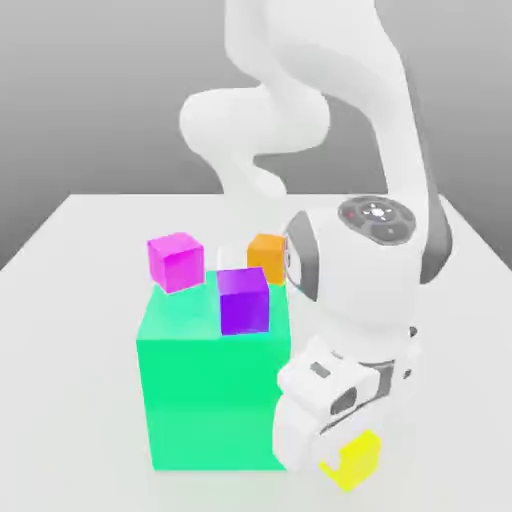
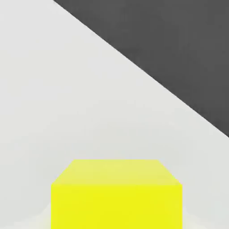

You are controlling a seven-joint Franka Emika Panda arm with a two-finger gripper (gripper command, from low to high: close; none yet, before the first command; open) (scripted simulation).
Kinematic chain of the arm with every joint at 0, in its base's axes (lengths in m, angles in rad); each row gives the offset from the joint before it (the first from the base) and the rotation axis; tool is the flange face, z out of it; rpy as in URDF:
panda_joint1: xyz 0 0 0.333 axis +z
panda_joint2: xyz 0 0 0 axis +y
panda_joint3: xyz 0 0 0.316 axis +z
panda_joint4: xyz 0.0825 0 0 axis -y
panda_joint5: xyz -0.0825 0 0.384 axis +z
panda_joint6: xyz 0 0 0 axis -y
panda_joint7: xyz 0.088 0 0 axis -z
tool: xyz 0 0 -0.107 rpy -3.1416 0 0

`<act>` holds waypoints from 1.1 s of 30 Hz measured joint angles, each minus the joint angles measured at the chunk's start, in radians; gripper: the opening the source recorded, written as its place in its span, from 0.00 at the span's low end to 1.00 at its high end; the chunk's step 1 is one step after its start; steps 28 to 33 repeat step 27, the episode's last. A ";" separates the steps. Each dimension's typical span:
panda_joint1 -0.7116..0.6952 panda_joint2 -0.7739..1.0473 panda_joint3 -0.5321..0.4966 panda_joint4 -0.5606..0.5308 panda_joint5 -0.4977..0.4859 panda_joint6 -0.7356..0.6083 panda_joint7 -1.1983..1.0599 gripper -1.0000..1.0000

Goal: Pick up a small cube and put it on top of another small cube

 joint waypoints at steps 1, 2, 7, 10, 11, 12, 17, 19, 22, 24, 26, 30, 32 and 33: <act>-0.006 -0.035 -0.009 0.003 0.004 -0.032 0.014 0.00; -0.011 -0.070 -0.017 0.005 0.007 -0.066 0.030 0.00; -0.059 -0.251 -0.053 0.010 0.004 -0.240 0.135 0.00; -0.088 -0.360 -0.060 0.012 -0.006 -0.346 0.206 0.00; -0.098 -0.396 -0.062 0.013 -0.010 -0.381 0.230 0.00; -0.110 -0.432 -0.064 0.013 -0.015 -0.416 0.254 0.00; -0.175 -0.614 -0.065 0.013 -0.035 -0.593 0.379 0.00; -0.172 -0.656 -0.052 -0.026 -0.014 -0.641 0.416 0.00; -0.169 -0.629 -0.046 -0.102 -0.001 -0.561 0.425 0.00; -0.171 -0.603 -0.044 -0.145 0.002 -0.494 0.424 1.00; -0.171 -0.603 -0.044 -0.145 0.002 -0.494 0.424 1.00; -0.171 -0.603 -0.044 -0.145 0.002 -0.494 0.424 1.00; -0.171 -0.603 -0.044 -0.145 0.002 -0.494 0.424 1.00; -0.171 -0.603 -0.044 -0.145 0.002 -0.494 0.424 1.00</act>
